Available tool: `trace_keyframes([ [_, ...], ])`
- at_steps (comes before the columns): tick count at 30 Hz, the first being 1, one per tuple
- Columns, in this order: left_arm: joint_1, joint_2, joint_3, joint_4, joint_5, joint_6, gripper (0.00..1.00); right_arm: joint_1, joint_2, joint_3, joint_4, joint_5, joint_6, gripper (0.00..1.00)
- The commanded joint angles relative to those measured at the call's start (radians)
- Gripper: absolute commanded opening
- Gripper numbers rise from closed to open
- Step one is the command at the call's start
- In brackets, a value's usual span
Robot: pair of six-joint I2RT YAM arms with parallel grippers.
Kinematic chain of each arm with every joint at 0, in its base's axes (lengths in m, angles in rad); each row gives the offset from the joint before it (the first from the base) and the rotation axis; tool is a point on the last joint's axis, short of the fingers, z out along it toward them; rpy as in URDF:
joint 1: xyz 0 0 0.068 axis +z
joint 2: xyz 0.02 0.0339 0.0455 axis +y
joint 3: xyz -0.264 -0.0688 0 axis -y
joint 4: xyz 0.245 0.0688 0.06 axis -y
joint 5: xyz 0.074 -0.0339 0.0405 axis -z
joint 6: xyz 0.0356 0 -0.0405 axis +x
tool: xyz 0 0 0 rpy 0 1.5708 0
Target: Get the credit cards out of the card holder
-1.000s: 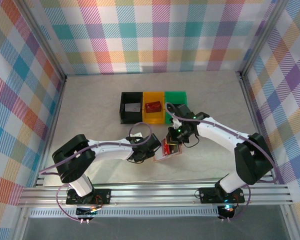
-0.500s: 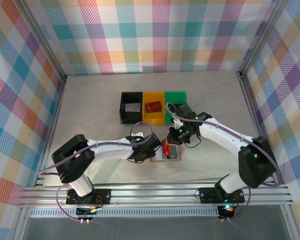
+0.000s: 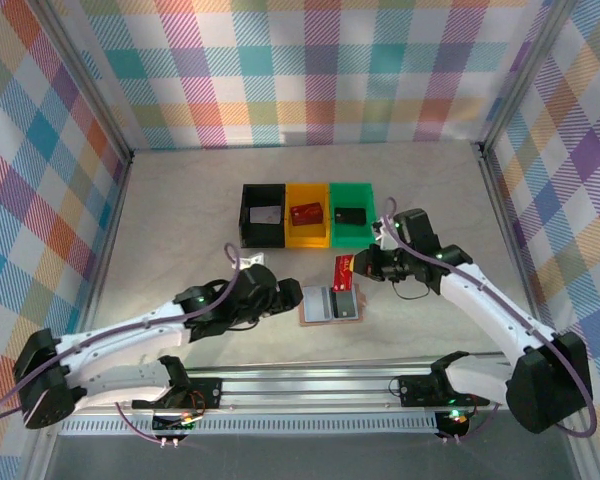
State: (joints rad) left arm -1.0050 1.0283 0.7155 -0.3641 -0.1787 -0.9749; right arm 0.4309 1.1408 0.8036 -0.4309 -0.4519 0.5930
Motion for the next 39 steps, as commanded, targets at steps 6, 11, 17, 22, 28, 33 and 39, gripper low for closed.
trace_keyframes([
  [6,0.006,-0.036,-0.138,0.370,0.168,0.005,0.87,-0.001,-0.203,-0.129,0.294,0.008,0.195,0.00],
  [11,-0.044,0.046,-0.154,0.587,0.200,-0.030,0.88,-0.001,-0.297,-0.216,0.414,0.055,0.312,0.00],
  [17,-0.096,0.109,-0.143,0.777,0.178,-0.036,0.88,-0.001,-0.319,-0.255,0.468,0.032,0.372,0.00],
  [22,-0.108,0.167,-0.153,0.900,0.157,-0.070,0.84,-0.001,-0.342,-0.305,0.553,0.025,0.447,0.00],
  [28,-0.118,0.222,-0.155,1.013,0.119,-0.100,0.78,-0.001,-0.356,-0.323,0.588,0.019,0.475,0.00],
  [33,-0.118,0.251,-0.143,1.041,0.084,-0.113,0.71,0.000,-0.363,-0.331,0.609,0.011,0.489,0.00],
  [39,-0.118,0.258,-0.133,1.055,0.018,-0.128,0.61,0.000,-0.378,-0.349,0.622,0.010,0.496,0.00],
])
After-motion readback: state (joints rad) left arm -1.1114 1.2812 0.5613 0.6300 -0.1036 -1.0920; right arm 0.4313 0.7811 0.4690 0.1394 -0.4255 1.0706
